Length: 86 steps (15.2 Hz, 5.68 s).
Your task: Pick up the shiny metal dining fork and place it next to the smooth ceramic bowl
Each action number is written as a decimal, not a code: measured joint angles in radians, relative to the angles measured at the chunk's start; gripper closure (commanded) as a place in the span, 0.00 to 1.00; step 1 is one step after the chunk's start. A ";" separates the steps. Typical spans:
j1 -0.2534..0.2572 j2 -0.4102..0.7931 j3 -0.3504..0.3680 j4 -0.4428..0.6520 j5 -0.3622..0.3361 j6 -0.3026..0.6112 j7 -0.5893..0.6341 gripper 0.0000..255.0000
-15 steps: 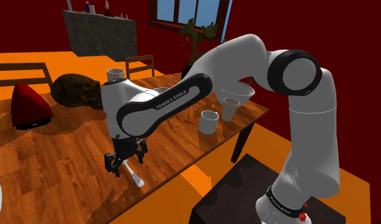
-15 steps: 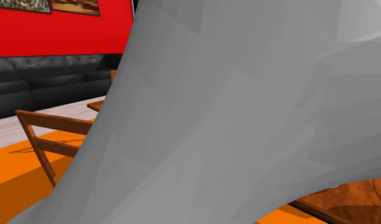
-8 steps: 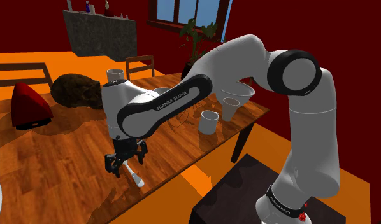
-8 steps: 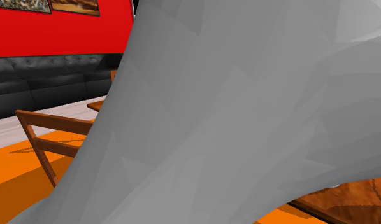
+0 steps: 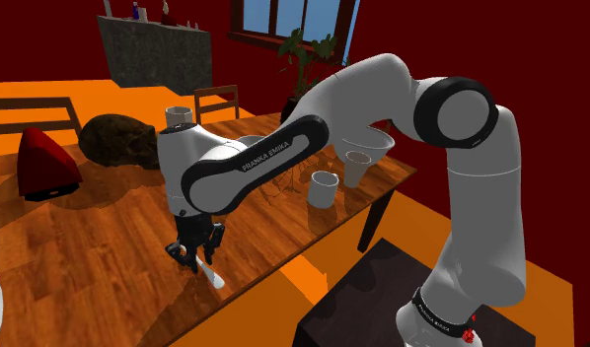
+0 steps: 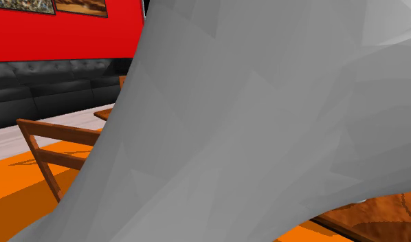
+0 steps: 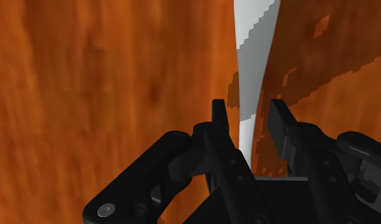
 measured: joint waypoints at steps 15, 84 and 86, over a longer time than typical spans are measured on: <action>-0.016 -0.080 0.021 0.058 0.039 -0.130 -0.015 1.00; -0.331 0.113 -0.167 0.296 -0.019 -0.178 -0.513 1.00; -0.331 0.120 -0.169 0.298 -0.021 -0.174 -0.512 1.00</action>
